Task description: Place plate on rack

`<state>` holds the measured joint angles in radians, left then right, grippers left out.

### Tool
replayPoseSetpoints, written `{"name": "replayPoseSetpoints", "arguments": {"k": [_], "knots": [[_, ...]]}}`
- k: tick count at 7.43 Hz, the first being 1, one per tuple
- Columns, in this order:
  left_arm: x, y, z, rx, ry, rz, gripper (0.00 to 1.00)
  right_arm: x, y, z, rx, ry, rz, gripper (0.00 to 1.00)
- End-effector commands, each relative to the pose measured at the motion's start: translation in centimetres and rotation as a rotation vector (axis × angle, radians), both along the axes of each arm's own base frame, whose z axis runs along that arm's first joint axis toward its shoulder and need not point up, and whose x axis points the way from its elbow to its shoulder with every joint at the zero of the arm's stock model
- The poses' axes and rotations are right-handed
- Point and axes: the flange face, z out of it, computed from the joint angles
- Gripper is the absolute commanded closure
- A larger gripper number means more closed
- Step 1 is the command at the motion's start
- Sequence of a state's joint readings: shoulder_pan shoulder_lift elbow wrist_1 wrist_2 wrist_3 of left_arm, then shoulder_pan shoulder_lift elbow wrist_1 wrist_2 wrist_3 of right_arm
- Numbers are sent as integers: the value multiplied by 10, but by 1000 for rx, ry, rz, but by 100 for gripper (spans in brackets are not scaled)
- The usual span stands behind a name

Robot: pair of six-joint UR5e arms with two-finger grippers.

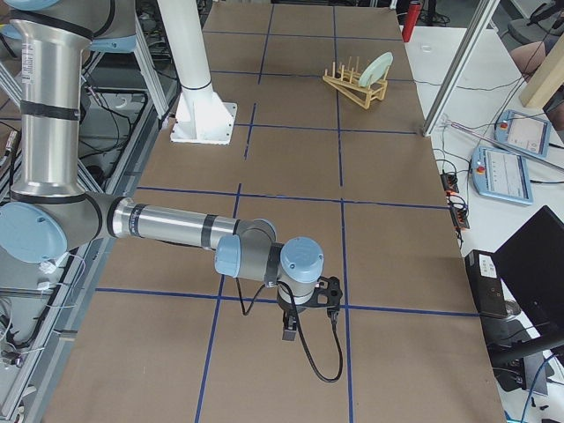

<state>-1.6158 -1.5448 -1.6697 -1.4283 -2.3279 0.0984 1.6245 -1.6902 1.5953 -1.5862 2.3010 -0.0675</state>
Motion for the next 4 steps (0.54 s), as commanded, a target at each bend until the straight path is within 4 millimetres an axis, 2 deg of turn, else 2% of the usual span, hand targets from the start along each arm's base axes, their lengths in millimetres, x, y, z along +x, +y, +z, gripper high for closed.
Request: {"name": "replayPoseSetpoints", "arguments": {"k": [1,4], "knots": [[-2,0,2,-3,-7,-1,0,0,-1,-1,1,0,0,0],[-2,-2,0,-1,-13,1,0,0,0,0,0,0,0,0]]}}
